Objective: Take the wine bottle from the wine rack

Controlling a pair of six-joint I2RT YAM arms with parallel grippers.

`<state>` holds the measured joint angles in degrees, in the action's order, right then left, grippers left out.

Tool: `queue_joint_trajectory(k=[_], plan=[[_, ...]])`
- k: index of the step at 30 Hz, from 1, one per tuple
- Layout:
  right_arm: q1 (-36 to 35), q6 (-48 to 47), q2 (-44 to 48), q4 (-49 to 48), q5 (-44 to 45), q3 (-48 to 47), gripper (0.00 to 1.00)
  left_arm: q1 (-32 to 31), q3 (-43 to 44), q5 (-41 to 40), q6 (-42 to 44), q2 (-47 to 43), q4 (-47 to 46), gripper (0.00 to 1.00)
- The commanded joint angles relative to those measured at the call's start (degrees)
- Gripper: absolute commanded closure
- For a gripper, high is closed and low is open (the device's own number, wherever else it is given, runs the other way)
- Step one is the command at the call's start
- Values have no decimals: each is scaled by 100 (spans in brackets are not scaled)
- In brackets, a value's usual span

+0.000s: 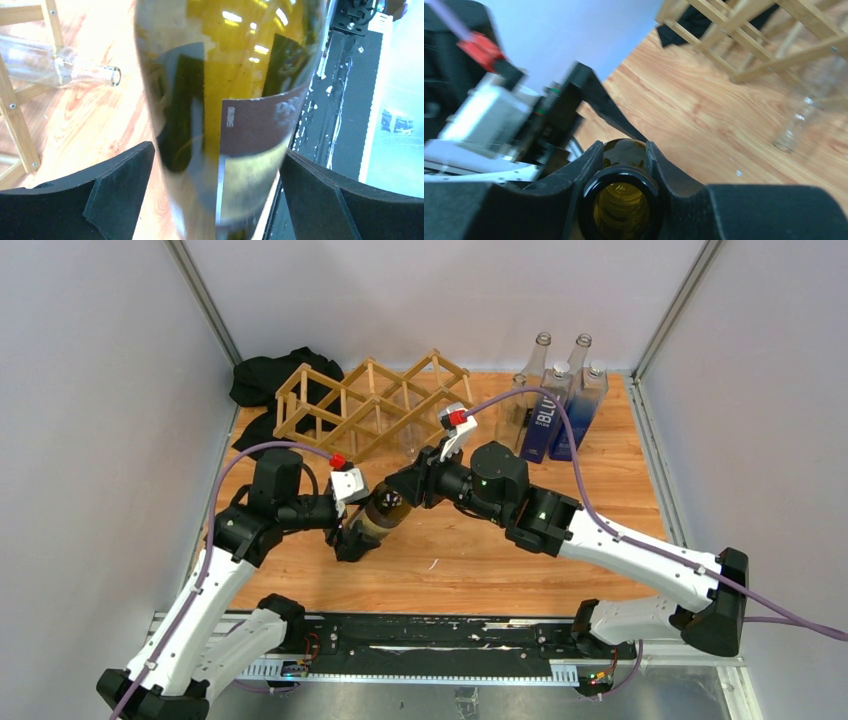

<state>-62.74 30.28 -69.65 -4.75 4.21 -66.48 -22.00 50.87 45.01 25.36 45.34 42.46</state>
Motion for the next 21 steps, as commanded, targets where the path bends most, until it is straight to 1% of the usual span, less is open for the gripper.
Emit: queue_joint_trajectory(k=[1,5,10,16,18,21], plan=[[301,-156,38,525,362,-252,100,-33,368,-666,-198,275,185,0],[646,-317,95,1271,371,-408,100,-33,853,-1133,-74,929,997,0],[1144,-653,349,1689,410,-280,100,-33,1649,-1613,79,1676,1812,0],[1712,-1447,361,2092,926,-395,100,-4,2471,-2203,134,2285,2335,0],[1914,-1753,244,2162,1123,-508,100,40,2653,-2331,89,2399,2380,0],[2270,-2049,40,2172,1165,-673,100,55,2755,-2506,63,2480,2381,0]])
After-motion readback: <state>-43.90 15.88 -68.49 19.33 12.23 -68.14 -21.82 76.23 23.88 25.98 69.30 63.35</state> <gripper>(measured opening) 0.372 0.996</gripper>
